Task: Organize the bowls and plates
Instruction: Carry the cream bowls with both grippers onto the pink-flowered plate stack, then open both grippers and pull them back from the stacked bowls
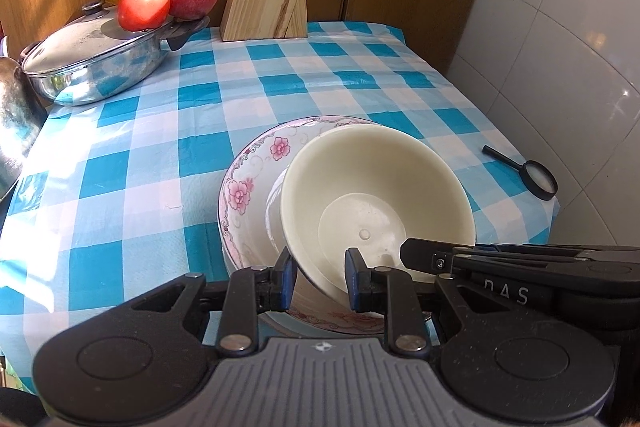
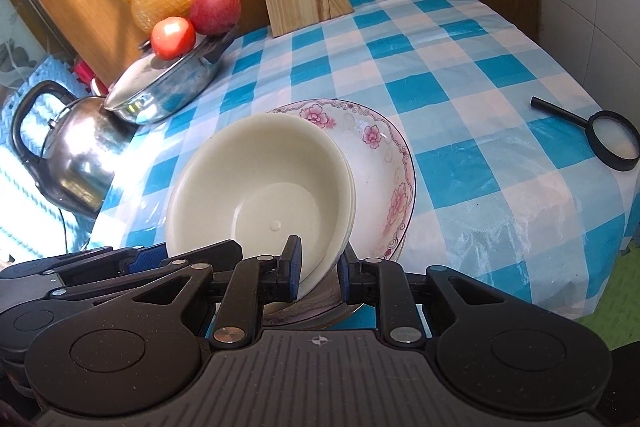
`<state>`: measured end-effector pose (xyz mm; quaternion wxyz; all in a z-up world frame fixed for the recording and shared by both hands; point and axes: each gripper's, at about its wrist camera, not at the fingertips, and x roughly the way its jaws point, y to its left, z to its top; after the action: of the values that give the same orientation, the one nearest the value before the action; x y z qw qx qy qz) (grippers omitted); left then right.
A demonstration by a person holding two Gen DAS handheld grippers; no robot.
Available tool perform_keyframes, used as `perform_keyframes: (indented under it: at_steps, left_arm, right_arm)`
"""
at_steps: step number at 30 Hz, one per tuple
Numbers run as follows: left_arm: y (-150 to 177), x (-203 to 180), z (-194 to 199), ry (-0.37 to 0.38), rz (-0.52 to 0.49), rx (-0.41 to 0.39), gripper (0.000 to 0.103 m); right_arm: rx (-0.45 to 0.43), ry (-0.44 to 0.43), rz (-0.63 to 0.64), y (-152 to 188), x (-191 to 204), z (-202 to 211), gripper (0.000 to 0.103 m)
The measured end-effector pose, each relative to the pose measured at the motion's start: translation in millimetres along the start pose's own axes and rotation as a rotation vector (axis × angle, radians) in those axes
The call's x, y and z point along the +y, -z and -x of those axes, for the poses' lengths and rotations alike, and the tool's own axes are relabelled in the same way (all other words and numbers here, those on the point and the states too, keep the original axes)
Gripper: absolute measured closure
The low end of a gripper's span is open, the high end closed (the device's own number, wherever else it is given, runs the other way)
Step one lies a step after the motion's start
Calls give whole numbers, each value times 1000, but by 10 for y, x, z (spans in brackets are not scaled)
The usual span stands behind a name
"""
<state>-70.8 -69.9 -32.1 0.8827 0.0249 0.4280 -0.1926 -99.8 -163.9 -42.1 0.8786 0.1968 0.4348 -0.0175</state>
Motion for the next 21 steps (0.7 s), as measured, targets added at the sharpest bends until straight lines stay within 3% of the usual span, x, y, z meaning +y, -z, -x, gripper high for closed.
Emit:
perform_keyframes:
  at_steps: [2, 6, 9, 11, 14, 18, 21]
  left_arm:
    - [-3, 6, 0, -16, -4, -14, 84]
    - [-8, 78, 32, -33, 15, -28, 80]
    - [4, 114, 104, -60, 18, -59, 79]
    - [29, 158, 196, -82, 19, -95, 74]
    - [109, 221, 322, -97, 23, -130, 64]
    - [261, 239, 476, -127, 12, -171, 59]
    - [341, 240, 506, -117, 6, -162, 58]
  right_arm:
    - [-6, -2, -3, 1, -10, -16, 74]
    - [-41, 12, -3, 5, -21, 9, 59]
    - [-79, 29, -2, 11, -18, 79, 57]
    - [-118, 55, 6, 30, -16, 155, 56]
    - [-176, 83, 20, 105, -7, 314, 45]
    - [-234, 133, 82, 285, 59, 513, 44]
    - [-229, 128, 74, 416, 56, 561, 44]
